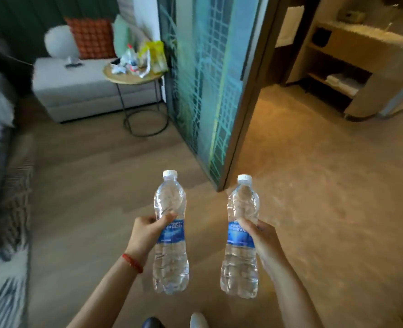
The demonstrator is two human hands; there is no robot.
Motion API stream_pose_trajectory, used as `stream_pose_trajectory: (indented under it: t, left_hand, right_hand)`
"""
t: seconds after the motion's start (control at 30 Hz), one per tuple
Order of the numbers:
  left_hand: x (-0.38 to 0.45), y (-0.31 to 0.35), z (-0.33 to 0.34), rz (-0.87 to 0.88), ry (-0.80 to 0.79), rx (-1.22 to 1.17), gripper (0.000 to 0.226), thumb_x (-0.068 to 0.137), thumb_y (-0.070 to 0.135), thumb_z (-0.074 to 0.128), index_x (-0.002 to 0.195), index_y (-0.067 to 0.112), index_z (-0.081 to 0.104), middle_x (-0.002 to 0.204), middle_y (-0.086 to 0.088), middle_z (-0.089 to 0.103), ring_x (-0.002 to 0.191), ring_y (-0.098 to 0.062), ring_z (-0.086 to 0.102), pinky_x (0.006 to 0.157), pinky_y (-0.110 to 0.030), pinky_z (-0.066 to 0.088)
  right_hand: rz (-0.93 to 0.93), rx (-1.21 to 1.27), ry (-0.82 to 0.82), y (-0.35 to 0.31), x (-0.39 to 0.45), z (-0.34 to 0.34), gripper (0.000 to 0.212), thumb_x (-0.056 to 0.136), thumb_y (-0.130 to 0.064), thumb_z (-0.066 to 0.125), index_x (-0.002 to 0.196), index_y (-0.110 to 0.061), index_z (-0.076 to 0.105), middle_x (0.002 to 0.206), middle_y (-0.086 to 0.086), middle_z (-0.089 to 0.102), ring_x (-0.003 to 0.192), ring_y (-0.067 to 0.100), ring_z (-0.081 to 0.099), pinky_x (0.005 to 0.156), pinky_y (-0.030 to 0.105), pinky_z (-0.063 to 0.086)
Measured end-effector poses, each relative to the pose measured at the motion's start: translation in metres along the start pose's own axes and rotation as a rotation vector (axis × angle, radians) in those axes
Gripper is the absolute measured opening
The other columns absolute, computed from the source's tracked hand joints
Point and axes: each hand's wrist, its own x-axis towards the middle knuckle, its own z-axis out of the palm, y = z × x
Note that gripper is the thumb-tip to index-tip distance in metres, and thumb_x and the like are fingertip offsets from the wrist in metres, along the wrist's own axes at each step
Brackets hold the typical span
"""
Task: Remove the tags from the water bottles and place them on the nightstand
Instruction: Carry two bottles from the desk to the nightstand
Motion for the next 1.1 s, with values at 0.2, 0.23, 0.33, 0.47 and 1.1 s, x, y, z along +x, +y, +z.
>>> stream_pose_trajectory:
  t: [0.2,0.23,0.33,0.47,1.1]
  left_hand:
    - [-0.017,-0.016,-0.042,-0.021,0.298,-0.082,0.025,0.074,0.024,0.073,0.058,0.006,0.067,0.048,0.002,0.063,0.046,-0.01,0.059,0.042,-0.016,0.044]
    - [-0.021,-0.019,-0.05,-0.027,0.344,-0.094,0.025,0.074,0.023,0.073,0.055,0.007,0.067,0.047,0.003,0.061,0.045,-0.009,0.058,0.042,-0.015,0.043]
    - [-0.034,-0.03,-0.076,-0.051,0.461,-0.115,0.026,0.073,0.024,0.074,0.06,0.003,0.067,0.05,0.002,0.061,0.048,-0.01,0.058,0.043,-0.017,0.045]
    - [-0.049,-0.04,-0.118,-0.07,0.611,-0.173,0.026,0.071,0.025,0.076,0.067,0.001,0.069,0.057,-0.004,0.067,0.053,-0.014,0.063,0.046,-0.019,0.048]
    - [-0.033,-0.057,-0.425,-0.112,0.9,-0.307,0.036,0.068,0.033,0.077,0.065,-0.001,0.065,0.055,-0.005,0.066,0.051,-0.018,0.063,0.046,-0.023,0.049]
  right_hand:
    - [0.004,-0.053,-0.281,-0.011,0.034,0.051,0.014,0.075,-0.023,0.07,0.069,-0.011,0.072,0.064,-0.002,0.067,0.057,0.01,0.063,0.054,0.021,0.05]
    - [0.009,-0.073,-0.337,-0.011,0.037,0.062,0.019,0.071,-0.028,0.069,0.072,-0.01,0.072,0.064,-0.001,0.067,0.058,0.011,0.063,0.054,0.022,0.051]
    - [0.037,-0.118,-0.482,-0.011,0.042,0.099,0.019,0.071,-0.029,0.069,0.073,-0.01,0.073,0.065,-0.001,0.068,0.058,0.01,0.064,0.053,0.02,0.051]
    - [0.044,-0.163,-0.645,-0.013,0.04,0.159,0.021,0.066,-0.035,0.067,0.068,-0.015,0.074,0.062,-0.002,0.069,0.057,0.01,0.064,0.052,0.018,0.05]
    - [0.031,-0.295,-0.92,-0.018,0.008,0.509,0.015,0.082,-0.017,0.066,0.072,-0.004,0.067,0.072,0.011,0.06,0.064,0.018,0.056,0.053,0.021,0.045]
